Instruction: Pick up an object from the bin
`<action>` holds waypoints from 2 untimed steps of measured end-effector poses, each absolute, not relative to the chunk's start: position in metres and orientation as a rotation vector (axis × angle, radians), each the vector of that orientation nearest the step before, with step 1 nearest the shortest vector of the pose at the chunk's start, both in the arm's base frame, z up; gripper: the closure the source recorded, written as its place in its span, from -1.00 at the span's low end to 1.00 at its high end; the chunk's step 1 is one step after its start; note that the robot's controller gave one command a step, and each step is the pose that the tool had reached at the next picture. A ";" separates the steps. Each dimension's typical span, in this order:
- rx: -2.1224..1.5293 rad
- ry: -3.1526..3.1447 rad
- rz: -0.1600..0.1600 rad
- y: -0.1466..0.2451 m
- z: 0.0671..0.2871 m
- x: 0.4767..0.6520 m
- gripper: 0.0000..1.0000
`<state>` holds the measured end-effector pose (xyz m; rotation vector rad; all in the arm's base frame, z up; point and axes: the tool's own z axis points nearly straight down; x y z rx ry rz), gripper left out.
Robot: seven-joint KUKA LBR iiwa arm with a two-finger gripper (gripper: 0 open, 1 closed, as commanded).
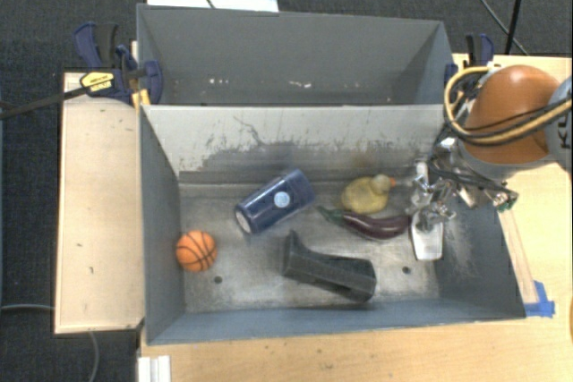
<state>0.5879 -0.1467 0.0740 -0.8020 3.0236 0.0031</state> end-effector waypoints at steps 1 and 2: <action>-0.803 3.028 0.007 -0.146 0.078 0.586 1.00; -0.806 3.037 0.011 -0.146 0.097 0.584 1.00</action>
Offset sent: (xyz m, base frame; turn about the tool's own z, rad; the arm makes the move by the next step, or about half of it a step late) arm 0.0002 0.0001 0.0155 0.0000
